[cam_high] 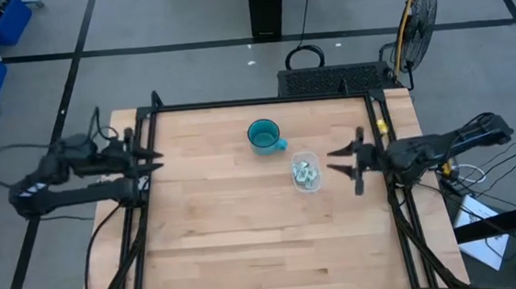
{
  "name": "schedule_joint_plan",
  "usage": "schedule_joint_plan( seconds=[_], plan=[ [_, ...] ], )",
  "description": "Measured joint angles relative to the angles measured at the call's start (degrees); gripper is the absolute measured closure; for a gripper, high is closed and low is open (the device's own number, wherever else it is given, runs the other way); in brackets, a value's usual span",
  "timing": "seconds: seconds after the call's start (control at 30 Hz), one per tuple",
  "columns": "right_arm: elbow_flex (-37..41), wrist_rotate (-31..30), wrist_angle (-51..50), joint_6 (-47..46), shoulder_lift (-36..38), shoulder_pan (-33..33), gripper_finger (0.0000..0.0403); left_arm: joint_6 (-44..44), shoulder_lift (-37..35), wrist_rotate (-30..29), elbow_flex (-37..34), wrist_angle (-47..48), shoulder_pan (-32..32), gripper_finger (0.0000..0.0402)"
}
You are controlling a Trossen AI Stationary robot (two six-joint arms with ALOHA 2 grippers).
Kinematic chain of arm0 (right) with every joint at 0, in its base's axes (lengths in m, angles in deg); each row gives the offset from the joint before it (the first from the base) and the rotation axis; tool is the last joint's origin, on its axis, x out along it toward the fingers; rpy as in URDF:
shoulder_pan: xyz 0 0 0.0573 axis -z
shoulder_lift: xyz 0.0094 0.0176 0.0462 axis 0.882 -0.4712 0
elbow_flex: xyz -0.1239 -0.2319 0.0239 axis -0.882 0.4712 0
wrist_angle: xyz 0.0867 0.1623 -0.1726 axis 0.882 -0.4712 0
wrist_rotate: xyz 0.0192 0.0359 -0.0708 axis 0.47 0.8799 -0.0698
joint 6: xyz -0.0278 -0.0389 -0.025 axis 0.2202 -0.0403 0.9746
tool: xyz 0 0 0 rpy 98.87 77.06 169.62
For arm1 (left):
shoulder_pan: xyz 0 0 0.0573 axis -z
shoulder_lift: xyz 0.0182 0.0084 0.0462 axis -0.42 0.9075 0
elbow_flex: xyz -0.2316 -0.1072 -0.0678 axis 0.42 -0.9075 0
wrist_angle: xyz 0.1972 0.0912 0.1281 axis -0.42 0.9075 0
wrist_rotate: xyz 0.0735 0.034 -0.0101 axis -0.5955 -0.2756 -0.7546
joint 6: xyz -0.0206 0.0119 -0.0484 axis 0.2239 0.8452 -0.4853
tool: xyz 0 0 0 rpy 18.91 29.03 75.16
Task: Pick and place Stevia / Truvia into bins
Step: Return to Home Position
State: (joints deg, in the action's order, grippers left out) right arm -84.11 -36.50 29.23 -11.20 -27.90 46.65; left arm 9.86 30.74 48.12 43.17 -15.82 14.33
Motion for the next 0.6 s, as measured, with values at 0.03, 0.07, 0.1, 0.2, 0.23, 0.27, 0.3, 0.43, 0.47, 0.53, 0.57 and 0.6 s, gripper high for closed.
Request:
schedule_joint_plan(
  seconds=[0.03,0.07,0.1,0.2,0.23,0.27,0.3,0.43,0.47,0.53,0.57,0.6],
  plan=[
    [1.76,2.29,1.73,-0.72,-0.02,0.46,0.0261,-2.05,-2.12,-1.20,-3.05,-2.00,-0.02,0.0270],
    [3.47,3.97,4.18,-0.99,0.17,0.90,0.0261,-3.13,-3.96,-1.80,-5.75,-3.73,-0.02,0.0270],
    [5.05,5.38,6.23,-1.07,0.73,1.31,0.0261,-3.67,-5.73,-1.81,-8.35,-5.76,-0.02,0.0270],
    [9.81,6.35,10.19,-0.27,3.99,2.89,0.0261,-4.48,-9.96,-1.80,-12.23,-8.77,-0.02,0.0270],
    [11.48,6.35,12.35,0.54,5.36,3.54,0.0261,-4.90,-11.11,-1.79,-12.51,-8.91,-0.02,0.0270],
    [13.49,6.42,15.19,1.43,6.92,4.27,0.0261,-5.01,-12.13,-1.77,-12.64,-8.95,-0.02,0.0270],
    [15.93,6.67,19.19,2.38,8.10,5.09,0.0261,-4.99,-13.11,-1.77,-12.72,-8.93,-0.02,0.0270],
    [25.93,14.26,34.16,5.16,10.09,9.39,0.0261,-4.60,-15.08,-1.81,-12.73,-10.99,-0.02,0.0270],
    [27.78,15.76,36.90,5.22,10.09,10.66,0.0261,-4.64,-15.06,-1.80,-12.73,-11.24,-0.02,0.0270],
    [30.13,16.79,40.43,4.07,10.01,13.57,0.0261,-4.70,-14.52,-1.79,-13.40,-12.74,-0.02,0.0270],
    [30.79,16.80,40.94,2.62,10.21,15.17,0.0261,-4.66,-14.24,-1.81,-14.04,-13.70,-0.02,0.0270],
    [31.13,16.84,40.58,1.14,10.34,16.90,0.0261,-4.68,-14.08,-1.92,-14.98,-13.78,-0.02,0.0270]
  ],
)
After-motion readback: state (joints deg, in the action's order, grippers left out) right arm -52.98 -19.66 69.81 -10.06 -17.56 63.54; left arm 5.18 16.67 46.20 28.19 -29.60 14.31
